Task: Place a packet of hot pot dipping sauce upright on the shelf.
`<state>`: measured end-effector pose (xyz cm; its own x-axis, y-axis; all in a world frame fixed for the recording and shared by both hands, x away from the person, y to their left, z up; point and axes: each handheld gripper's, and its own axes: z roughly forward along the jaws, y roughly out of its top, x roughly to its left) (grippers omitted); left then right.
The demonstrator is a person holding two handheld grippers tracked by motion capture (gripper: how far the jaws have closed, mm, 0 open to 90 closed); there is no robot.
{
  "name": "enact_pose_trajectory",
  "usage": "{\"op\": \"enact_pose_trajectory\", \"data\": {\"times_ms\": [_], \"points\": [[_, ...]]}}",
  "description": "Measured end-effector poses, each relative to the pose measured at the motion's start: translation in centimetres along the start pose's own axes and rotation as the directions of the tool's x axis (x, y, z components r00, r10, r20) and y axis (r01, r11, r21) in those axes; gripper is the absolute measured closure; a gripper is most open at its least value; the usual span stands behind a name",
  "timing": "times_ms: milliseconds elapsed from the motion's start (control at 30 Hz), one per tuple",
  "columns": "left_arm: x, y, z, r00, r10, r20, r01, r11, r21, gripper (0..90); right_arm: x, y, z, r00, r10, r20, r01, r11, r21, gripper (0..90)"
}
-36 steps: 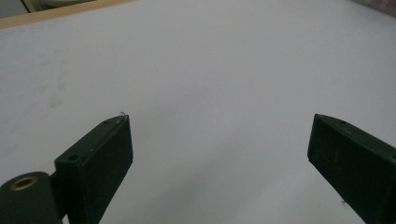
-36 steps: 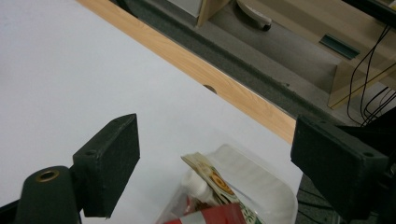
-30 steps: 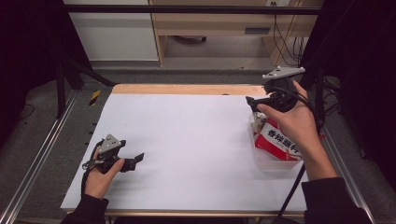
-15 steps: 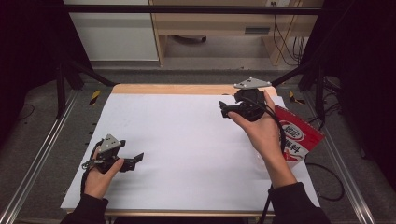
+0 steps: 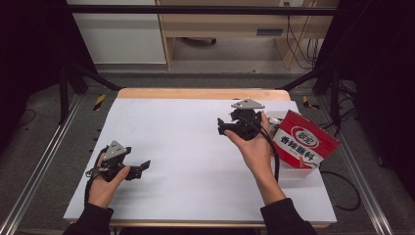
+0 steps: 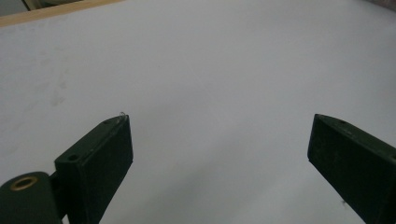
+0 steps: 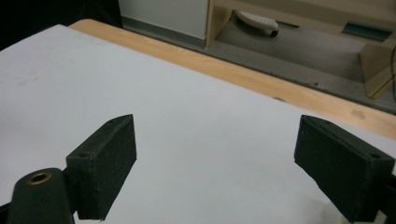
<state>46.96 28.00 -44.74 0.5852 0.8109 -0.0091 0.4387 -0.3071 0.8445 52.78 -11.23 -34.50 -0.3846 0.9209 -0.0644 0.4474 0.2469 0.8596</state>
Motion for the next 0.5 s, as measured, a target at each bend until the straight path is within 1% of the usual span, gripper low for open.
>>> {"op": "enact_pose_trajectory", "data": {"times_ms": [67,300,400,500], "points": [[0.0,0.0,0.0,1.0,0.006,-0.004,-0.006,1.0,0.003,6.8,0.3,-0.8,0.5,0.9999,0.011,-0.007,-0.011,1.0,0.009,12.9],[-0.1,0.0,0.1,0.9999,0.014,-0.005,-0.014,0.9999,0.009,6.5,1.2,-3.5,1.6,0.9997,0.01,-0.021,-0.009,0.999,0.041,12.0],[-0.2,0.0,0.2,0.9999,0.015,-0.004,-0.015,0.9998,0.011,6.4,1.4,-4.5,1.9,0.9997,-0.001,-0.024,0.002,0.999,0.044,10.5],[-0.1,0.0,0.2,0.9999,0.014,-0.004,-0.014,0.9998,0.011,6.3,1.5,-5.5,2.1,0.9995,0.002,-0.032,-0.001,1.0,0.024,9.7]]}}
